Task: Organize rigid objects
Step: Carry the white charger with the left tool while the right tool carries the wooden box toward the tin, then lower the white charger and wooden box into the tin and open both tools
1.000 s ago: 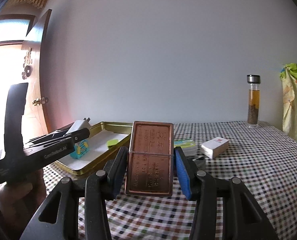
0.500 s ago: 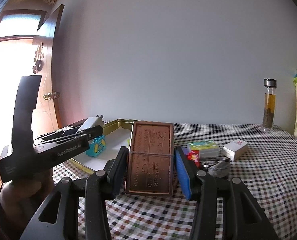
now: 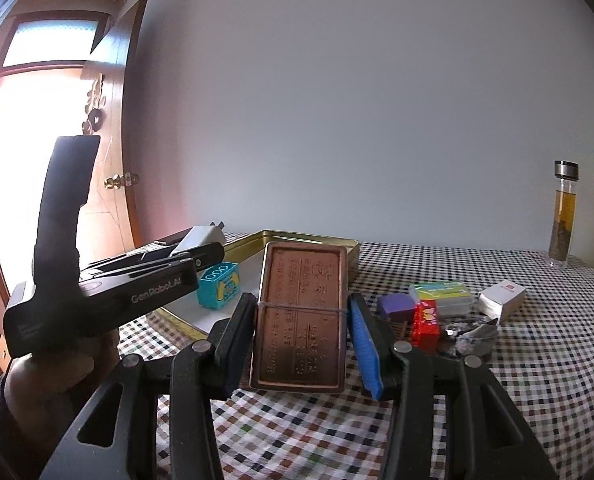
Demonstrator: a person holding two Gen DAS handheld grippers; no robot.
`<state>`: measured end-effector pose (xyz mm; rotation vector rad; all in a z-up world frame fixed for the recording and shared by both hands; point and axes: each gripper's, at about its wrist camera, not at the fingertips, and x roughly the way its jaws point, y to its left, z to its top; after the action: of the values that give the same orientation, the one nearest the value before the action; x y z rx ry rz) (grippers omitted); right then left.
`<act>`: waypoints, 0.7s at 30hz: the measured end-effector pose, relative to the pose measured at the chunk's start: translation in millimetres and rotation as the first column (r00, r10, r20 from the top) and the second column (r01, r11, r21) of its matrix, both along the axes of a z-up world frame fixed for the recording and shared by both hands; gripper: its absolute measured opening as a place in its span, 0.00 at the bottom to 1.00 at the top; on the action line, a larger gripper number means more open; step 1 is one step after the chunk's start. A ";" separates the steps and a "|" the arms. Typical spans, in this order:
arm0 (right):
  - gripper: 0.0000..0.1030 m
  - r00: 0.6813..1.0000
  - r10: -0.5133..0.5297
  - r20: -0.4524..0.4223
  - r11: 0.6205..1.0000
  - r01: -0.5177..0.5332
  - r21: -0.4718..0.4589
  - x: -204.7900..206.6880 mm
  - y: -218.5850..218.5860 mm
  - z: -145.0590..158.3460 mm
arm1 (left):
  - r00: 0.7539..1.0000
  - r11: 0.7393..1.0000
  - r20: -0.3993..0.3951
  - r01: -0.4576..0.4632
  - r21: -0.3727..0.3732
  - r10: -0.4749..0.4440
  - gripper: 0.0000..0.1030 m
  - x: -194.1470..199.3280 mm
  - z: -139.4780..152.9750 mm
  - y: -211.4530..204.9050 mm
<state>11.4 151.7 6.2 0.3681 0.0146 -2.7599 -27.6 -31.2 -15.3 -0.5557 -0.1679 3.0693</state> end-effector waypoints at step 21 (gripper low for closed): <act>0.48 0.997 0.076 0.033 0.997 -0.077 0.024 -4.9 -32.5 -0.6 | 0.999 0.999 0.011 -0.050 -0.004 0.050 0.36 1.2 -1.9 -22.7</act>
<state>6.5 119.2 5.7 0.4104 0.0539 -2.6803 -26.4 -53.9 -17.2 -0.5778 -0.1793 3.1162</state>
